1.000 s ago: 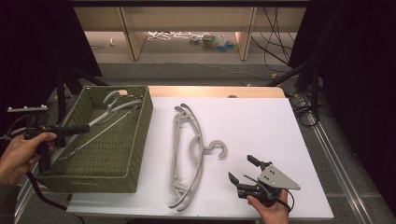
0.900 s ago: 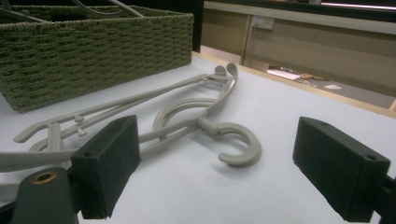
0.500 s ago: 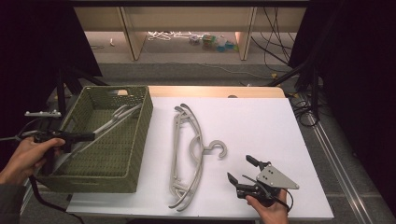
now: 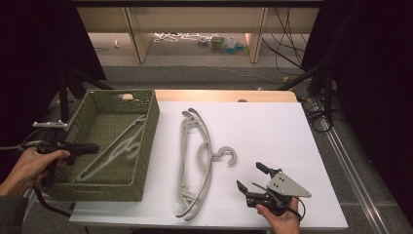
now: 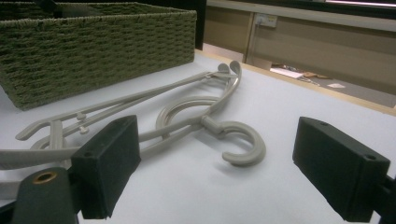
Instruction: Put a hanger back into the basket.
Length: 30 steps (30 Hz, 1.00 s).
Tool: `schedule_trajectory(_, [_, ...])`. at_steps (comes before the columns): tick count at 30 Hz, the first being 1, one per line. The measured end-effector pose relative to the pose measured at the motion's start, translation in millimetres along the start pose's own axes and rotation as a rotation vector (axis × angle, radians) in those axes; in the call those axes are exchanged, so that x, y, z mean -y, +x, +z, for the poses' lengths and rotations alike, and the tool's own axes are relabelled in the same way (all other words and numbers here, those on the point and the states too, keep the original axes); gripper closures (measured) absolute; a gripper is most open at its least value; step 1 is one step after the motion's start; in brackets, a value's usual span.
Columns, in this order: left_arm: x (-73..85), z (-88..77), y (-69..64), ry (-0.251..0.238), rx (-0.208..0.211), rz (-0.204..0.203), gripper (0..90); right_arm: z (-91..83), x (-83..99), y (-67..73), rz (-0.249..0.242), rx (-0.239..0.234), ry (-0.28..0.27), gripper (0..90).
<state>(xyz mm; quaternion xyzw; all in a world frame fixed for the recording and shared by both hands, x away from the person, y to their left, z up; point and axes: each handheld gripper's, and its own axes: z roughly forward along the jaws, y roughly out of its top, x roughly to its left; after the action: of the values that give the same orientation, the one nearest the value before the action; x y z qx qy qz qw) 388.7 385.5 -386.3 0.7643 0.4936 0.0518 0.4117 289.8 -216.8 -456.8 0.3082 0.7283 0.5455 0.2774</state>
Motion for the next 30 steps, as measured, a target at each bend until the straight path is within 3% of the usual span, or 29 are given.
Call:
schedule_trajectory(3, [-1.2,-1.0,-3.8,0.004,0.020,0.005,68.3,0.5,0.3,-0.3,0.003,-0.006,-0.011,15.6])
schedule_trajectory(4, [-1.2,-1.2,-4.5,0.000,0.021,0.005,66.5,0.0,0.6,1.3,0.030,-0.014,0.002,15.6])
schedule_trajectory(6, [-0.6,-2.3,-5.6,-0.012,0.014,0.004,65.2,0.5,0.8,1.7,0.035,-0.017,-0.006,15.6])
schedule_trajectory(7, [-0.8,-3.8,-6.0,-0.010,0.016,0.003,63.7,-0.3,0.1,-0.4,0.001,0.001,-0.009,15.6])
schedule_trajectory(8, [-0.6,-5.2,-7.5,-0.024,0.010,0.001,61.9,-1.2,0.1,1.2,0.022,-0.006,0.008,15.6])
schedule_trajectory(9, [-0.7,-7.4,-9.4,-0.031,0.014,0.007,60.1,-0.4,0.2,-0.5,-0.003,0.001,-0.008,15.6])
schedule_trajectory(11, [-1.1,-12.3,-14.9,-0.053,0.016,0.016,56.5,0.5,0.9,1.7,0.035,-0.018,-0.006,15.5])
schedule_trajectory(12, [-1.5,-16.9,-19.5,-0.074,0.014,0.021,50.7,-0.4,0.5,1.0,0.030,-0.017,0.003,15.5])
schedule_trajectory(14, [-2.8,-25.8,-27.6,-0.116,0.020,0.007,47.4,-0.4,0.5,1.2,0.033,-0.017,0.003,15.5])
schedule_trajectory(18, [-4.1,-39.6,-50.7,-0.172,0.033,-0.007,36.4,-1.3,0.0,1.1,0.022,-0.007,0.013,15.5])
schedule_trajectory(19, [-3.9,-41.5,-57.9,-0.174,0.041,-0.003,34.2,-0.3,0.0,-0.3,0.001,0.005,-0.007,15.4])
schedule_trajectory(21, [-2.8,-43.4,-72.8,-0.199,0.066,0.003,32.9,-0.2,0.1,-0.3,0.004,0.004,-0.009,15.4])
schedule_trajectory(22, [-2.3,-44.0,-80.0,-0.214,0.081,0.005,31.5,-0.4,0.4,1.4,0.034,-0.009,-0.002,15.4])
schedule_trajectory(25, [-0.4,-43.2,-101.7,-0.250,0.116,-0.002,29.8,0.2,0.2,-0.4,0.004,0.001,-0.018,15.4])
schedule_trajectory(28, [2.2,-38.8,-122.9,-0.256,0.138,0.027,29.0,-0.1,0.3,-0.2,0.009,-0.001,-0.016,15.4])
schedule_trajectory(29, [3.2,-36.4,-136.5,-0.266,0.155,0.069,28.7,-0.6,0.1,-0.5,0.007,-0.002,-0.011,15.4])
schedule_trajectory(30, [3.2,-36.4,-136.5,-0.266,0.155,0.069,28.5,-1.7,-0.1,1.0,0.028,-0.008,0.009,15.4])
